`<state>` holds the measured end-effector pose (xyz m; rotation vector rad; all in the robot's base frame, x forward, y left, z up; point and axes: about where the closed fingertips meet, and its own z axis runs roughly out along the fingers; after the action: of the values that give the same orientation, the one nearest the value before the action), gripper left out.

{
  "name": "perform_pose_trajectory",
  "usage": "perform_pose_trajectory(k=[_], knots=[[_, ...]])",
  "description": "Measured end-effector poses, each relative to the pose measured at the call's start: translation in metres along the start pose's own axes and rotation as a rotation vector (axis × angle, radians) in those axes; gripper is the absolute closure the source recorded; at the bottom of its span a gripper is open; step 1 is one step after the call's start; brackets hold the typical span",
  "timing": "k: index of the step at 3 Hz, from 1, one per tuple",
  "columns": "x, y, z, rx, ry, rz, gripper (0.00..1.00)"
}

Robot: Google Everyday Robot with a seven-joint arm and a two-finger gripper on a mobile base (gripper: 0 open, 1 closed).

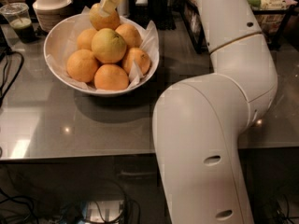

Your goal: Pick orange from white bowl

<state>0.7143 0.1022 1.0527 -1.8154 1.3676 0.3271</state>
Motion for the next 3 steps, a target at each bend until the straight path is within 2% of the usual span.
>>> perform_pose_trajectory(k=[1,2,3], knots=[[0.000,0.000,0.000,0.000,0.000,0.000,0.15],[0.005,-0.007,0.006,0.032,0.041,-0.002,0.10],[0.009,-0.013,0.015,0.064,0.076,0.004,0.11]])
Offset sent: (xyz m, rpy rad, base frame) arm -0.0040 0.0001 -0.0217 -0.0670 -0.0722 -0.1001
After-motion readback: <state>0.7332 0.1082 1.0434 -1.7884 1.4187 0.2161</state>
